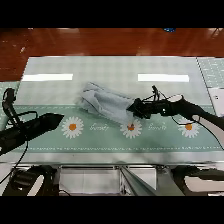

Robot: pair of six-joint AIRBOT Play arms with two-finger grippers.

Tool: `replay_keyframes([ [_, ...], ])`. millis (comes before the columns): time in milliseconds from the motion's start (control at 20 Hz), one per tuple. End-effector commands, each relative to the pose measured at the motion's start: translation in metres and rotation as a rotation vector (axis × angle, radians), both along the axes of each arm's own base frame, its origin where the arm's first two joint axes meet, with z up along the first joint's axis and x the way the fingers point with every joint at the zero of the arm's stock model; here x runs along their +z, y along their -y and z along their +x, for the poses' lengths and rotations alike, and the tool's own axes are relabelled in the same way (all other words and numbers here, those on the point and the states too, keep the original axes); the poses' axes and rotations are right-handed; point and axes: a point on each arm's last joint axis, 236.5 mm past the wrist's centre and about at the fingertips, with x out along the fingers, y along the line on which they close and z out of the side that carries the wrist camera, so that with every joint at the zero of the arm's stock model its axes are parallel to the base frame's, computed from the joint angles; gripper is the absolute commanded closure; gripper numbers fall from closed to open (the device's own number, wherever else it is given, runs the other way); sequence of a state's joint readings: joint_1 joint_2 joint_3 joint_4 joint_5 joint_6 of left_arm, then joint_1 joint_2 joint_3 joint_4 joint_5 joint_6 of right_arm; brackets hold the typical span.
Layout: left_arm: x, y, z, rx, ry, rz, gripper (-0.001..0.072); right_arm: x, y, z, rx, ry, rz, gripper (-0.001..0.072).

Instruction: Fold the shirts.

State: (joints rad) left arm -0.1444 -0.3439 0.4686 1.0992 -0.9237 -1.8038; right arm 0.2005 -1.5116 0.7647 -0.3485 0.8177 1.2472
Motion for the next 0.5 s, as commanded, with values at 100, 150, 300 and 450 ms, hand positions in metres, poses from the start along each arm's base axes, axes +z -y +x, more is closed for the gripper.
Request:
replay_keyframes([
  [100,0.000,0.000,0.000,0.001,-0.001,-0.001,0.0688,0.035,-0.060,0.018,0.179,0.137,0.032,0.0685],
  [150,0.000,0.000,0.000,0.001,-0.001,-0.001,0.0688,0.050,-0.068,0.023,0.217,0.173,0.039,0.0686],
  [300,0.000,0.000,0.000,0.001,-0.001,-0.001,0.0688,0.107,-0.078,0.046,0.318,0.286,0.019,0.0686],
  [450,0.000,0.000,0.000,0.001,-0.001,0.000,0.0688,0.171,-0.074,0.071,0.389,0.411,-0.074,0.0686],
])
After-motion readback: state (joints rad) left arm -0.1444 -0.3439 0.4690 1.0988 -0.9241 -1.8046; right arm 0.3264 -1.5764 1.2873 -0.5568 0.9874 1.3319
